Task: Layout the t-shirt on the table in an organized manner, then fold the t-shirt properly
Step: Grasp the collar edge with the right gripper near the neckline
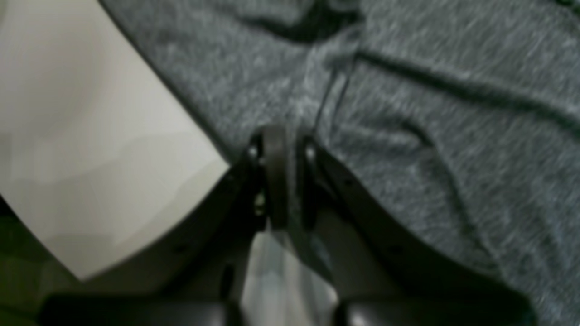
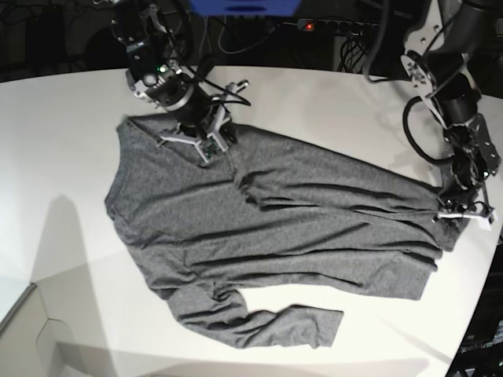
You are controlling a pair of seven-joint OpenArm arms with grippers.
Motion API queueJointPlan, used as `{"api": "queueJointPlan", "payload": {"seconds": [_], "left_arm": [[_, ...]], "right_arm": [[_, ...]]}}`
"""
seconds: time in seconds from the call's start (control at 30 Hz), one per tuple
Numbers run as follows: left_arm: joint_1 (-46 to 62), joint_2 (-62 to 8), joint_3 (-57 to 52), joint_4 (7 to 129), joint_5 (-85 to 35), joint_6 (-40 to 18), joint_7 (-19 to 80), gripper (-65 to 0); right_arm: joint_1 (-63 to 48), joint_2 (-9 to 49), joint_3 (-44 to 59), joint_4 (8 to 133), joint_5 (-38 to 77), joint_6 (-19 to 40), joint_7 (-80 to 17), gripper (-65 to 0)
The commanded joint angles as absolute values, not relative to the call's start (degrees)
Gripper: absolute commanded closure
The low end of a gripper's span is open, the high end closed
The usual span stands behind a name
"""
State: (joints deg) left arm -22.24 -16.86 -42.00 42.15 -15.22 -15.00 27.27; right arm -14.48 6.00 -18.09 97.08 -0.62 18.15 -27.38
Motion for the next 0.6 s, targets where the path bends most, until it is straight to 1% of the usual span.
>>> {"api": "queueJointPlan", "payload": {"seconds": [0.0,0.03,0.33,0.47,0.57], "left_arm": [[-23.3,-18.2,-42.0,43.2,-15.4,-14.9,26.6,0.0],[-23.3,-18.2,-42.0,43.2,-15.4,-14.9,26.6,0.0],[-23.3,-18.2,-42.0,43.2,-15.4,-14.9,26.6,0.0],[-23.3,-18.2,-42.0,43.3,-15.4,-14.9,26.6,0.0],[-23.3,-18.9,-42.0,43.3,-15.4,-14.9,26.6,0.0]], "right_arm": [[-13.7,6.0,-18.2,98.1,0.0,18.2,-25.7,-0.8],[-13.7,6.0,-18.2,98.1,0.0,18.2,-25.7,0.0],[-13.5,6.1,-18.2,98.3,0.0,18.4,-25.8,0.0],[-10.9,6.2,-17.8,98.3,-0.1,22.6,-26.2,0.0],[-8.2,6.4,-17.8,98.2,-0.1,23.2,-29.3,0.0]]}}
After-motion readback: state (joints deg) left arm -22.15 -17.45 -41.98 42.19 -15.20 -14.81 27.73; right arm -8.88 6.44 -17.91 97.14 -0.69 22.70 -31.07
